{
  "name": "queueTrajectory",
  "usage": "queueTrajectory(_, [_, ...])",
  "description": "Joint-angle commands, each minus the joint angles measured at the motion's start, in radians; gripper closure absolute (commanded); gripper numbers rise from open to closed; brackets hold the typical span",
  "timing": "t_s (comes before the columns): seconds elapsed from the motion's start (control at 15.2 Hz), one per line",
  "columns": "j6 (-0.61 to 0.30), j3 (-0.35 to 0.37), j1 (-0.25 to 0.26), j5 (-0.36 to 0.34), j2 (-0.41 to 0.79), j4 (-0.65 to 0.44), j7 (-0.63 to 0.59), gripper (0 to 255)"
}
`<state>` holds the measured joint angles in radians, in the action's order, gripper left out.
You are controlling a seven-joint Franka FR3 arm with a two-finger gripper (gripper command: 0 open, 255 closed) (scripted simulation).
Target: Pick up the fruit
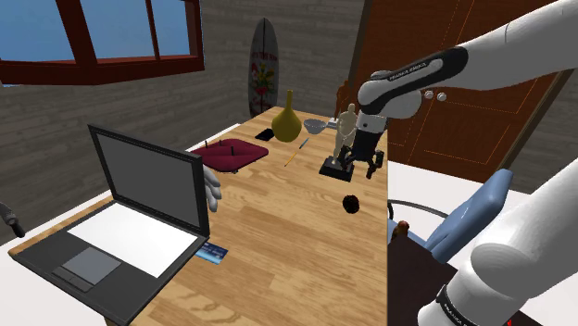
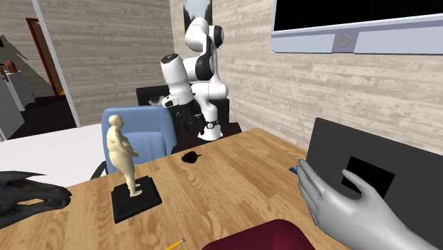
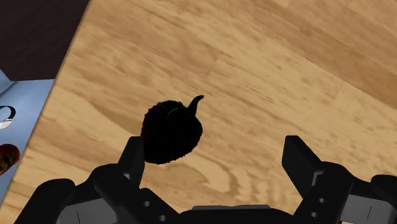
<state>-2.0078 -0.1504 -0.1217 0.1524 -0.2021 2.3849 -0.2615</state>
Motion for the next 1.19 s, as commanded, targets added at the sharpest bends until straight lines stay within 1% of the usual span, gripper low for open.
queueTrajectory(0.0, [-0.034, -0.018, -0.011, 0.03, 0.072, -0.007, -0.003, 0])
queueTrajectory(0.4, [-0.1, -0.063, -0.05, 0.145, 0.298, -0.066, 0.009, 0])
queueTrajectory(0.46, [-0.101, -0.063, -0.051, 0.147, 0.303, -0.067, 0.01, 0])
queueTrajectory(0.92, [-0.19, -0.054, -0.053, 0.188, 0.386, -0.053, 0.053, 0])
queueTrajectory(1.06, [-0.19, -0.054, -0.053, 0.188, 0.386, -0.053, 0.053, 0])
queueTrajectory(1.12, [-0.189, -0.054, -0.054, 0.188, 0.387, -0.054, 0.053, 255])
